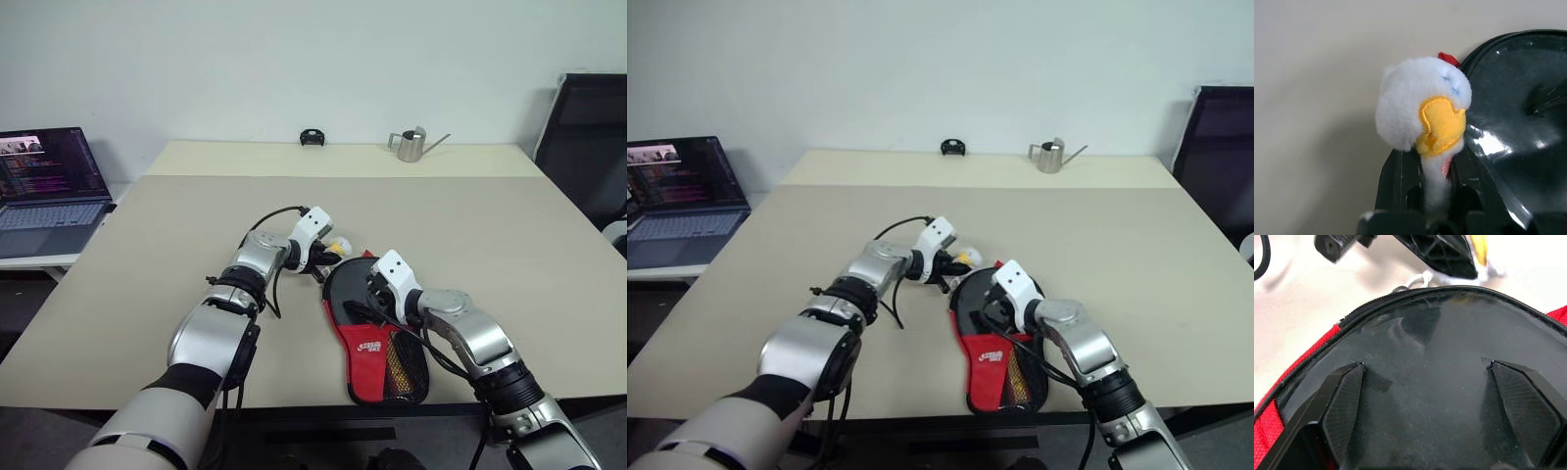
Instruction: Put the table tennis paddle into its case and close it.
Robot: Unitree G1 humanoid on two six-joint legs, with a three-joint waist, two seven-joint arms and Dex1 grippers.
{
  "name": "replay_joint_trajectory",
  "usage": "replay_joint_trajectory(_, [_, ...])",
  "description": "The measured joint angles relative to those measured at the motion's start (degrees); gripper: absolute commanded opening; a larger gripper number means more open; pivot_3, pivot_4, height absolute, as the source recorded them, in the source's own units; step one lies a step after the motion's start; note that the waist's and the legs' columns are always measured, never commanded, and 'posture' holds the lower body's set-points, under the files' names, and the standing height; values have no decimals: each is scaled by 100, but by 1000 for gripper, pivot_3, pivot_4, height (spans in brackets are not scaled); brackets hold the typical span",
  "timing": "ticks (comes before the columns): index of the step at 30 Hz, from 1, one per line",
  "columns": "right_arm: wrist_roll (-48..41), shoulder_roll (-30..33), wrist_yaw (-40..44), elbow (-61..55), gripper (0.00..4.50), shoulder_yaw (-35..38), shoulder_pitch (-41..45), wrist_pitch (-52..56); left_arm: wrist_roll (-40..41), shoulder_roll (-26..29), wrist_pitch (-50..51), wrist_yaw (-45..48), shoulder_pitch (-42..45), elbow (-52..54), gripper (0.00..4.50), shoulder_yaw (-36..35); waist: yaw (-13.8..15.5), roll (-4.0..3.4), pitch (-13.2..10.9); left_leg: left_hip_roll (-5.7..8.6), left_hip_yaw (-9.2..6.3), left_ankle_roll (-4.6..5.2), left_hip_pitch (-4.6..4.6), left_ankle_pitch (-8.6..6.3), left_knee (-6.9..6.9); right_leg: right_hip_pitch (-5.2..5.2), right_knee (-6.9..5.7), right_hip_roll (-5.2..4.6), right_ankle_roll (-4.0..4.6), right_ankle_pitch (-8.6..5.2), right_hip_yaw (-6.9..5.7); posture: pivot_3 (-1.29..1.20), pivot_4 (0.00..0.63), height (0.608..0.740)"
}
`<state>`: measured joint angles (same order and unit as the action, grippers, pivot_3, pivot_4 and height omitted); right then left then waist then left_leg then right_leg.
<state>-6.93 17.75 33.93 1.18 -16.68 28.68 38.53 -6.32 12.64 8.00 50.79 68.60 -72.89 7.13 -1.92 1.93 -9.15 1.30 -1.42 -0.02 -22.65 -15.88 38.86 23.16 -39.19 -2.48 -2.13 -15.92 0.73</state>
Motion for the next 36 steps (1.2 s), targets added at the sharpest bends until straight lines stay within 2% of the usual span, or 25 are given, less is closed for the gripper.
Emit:
replay_joint_trajectory(10, [-8, 61, 5, -177, 4500, 15, -230, 61, -368, -105, -214, -402, 172, -351, 178, 98, 22, 4, 81, 1, -4, 1, 5, -1, -1, -12, 6, 18, -1, 0, -2, 0, 150, 740])
replay_joint_trajectory(13, [-10, 88, 4, -330, 4500, 16, -355, 114, -460, -171, -273, -568, 180, -410, 178, 102, 25, 5, 83, 1, -9, 2, 31, -1, -3, -47, 16, 17, -1, -1, -2, 0, 150, 740])
replay_joint_trajectory(16, [-13, 120, -16, -507, 4500, 19, -500, 222, -535, -281, -356, -891, 184, -461, 178, 102, 27, 7, 82, 1, -15, 3, 88, -4, -11, -103, 27, 17, -8, -5, -3, 0, 150, 740])
replay_joint_trajectory(24, [-19, 183, -84, -1073, 4500, 27, -798, 593, -738, -621, -681, -1872, 227, -644, 178, 91, 39, 8, 83, 1, -22, 2, 91, -3, -8, -110, 20, 16, -9, -4, -3, 0, 150, 740])
replay_joint_trajectory(29, [-81, 246, -239, -1619, 4500, 84, -1061, 992, -788, -834, -732, -2777, 612, -673, 178, -78, 71, 9, 82, 6, -29, 0, 84, -4, -10, -110, 30, 12, -13, -7, -10, 0, 150, 740])
replay_joint_trajectory(36, [-116, 246, -458, -2048, 4500, 114, -1298, 1292, -1017, -1071, -831, -3464, 705, -756, 178, -78, 76, 10, 81, 6, -29, 0, 83, -5, -13, -109, 32, 12, -17, -8, -17, 0, 150, 740])
